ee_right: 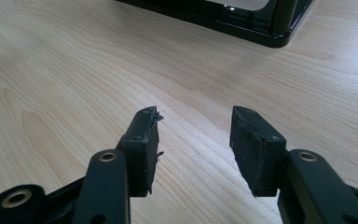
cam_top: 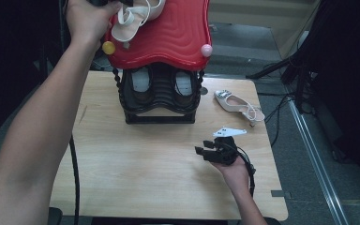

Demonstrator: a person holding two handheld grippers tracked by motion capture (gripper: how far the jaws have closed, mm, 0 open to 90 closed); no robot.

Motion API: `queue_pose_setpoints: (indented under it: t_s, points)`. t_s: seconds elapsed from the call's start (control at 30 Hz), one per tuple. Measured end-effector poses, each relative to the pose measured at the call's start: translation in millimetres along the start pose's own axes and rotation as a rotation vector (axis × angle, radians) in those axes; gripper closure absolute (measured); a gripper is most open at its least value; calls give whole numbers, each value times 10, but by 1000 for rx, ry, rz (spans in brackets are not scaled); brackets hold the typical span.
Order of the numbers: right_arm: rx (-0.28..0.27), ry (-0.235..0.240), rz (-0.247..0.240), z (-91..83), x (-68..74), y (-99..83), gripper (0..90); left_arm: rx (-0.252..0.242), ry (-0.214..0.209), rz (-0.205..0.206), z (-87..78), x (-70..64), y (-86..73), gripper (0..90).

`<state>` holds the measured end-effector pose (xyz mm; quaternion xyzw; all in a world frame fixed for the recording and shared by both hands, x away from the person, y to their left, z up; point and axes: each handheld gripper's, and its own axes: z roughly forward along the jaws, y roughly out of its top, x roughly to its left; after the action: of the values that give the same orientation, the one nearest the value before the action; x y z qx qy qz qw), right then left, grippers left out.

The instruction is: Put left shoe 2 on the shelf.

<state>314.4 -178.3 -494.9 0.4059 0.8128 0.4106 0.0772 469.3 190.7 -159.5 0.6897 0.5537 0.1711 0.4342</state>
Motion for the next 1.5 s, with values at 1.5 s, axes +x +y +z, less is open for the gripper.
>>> queue_pose_setpoints:
  t_s: [1.5]
  points:
    - [-2, -13, -2, -2, -16, 1, 530, 2, -106, 103, -448, 87, -162, 484]
